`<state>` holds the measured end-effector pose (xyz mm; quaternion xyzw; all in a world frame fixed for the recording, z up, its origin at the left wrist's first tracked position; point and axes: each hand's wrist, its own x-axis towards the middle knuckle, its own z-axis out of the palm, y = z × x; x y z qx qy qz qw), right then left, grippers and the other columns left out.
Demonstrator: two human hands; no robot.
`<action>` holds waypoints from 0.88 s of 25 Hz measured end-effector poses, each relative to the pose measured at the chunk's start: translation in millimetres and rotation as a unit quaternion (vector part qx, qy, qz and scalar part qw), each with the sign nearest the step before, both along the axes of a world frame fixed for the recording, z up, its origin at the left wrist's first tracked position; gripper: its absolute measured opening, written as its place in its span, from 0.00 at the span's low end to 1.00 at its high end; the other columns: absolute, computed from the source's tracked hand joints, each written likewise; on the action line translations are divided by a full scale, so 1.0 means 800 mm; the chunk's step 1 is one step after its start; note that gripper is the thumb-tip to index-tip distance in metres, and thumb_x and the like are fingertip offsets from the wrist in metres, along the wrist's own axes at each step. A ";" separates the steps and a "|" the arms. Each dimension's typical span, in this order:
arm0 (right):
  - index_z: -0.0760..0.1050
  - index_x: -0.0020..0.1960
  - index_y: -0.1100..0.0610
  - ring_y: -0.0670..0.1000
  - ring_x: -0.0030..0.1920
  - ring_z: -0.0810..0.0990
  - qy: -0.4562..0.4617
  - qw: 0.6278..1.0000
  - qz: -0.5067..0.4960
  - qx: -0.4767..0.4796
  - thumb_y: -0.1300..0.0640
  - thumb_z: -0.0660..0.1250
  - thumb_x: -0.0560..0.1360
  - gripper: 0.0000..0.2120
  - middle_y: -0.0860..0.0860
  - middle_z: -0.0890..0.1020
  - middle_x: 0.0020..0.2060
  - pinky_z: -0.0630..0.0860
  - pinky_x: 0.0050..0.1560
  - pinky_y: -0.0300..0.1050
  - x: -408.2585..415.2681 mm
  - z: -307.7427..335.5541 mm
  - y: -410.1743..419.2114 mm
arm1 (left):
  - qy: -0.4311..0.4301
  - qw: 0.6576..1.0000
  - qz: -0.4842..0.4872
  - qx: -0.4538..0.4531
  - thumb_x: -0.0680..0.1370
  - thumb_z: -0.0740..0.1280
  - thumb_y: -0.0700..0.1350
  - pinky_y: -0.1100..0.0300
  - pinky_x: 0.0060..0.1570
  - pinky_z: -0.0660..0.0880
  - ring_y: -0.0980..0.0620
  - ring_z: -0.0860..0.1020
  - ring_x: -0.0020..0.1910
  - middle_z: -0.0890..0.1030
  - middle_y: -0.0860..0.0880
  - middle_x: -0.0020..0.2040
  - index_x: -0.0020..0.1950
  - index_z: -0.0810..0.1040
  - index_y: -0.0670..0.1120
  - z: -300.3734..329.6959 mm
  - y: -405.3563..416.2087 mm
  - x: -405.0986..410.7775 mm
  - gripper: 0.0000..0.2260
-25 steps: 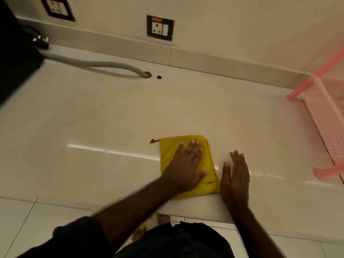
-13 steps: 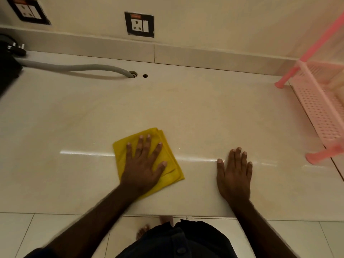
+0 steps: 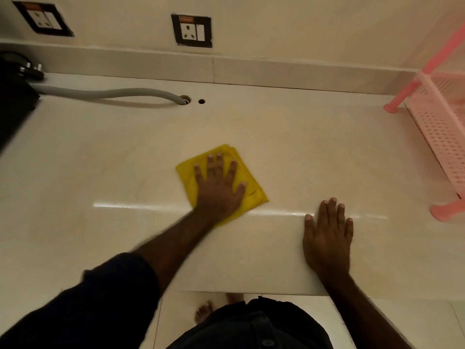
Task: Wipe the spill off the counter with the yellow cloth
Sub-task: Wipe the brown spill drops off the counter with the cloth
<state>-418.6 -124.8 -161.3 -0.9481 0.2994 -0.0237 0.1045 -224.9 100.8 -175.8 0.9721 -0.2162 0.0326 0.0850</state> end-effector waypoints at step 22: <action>0.58 0.83 0.63 0.63 0.85 0.55 -0.058 0.998 0.013 -0.011 0.40 0.46 0.84 0.36 0.61 0.59 0.84 0.50 0.84 0.67 0.004 -0.003 0.009 | 0.029 0.948 0.315 -0.032 0.83 0.50 0.63 0.28 0.78 0.48 0.36 0.50 0.84 0.53 0.40 0.85 0.84 0.55 0.48 0.012 0.200 -0.007 0.33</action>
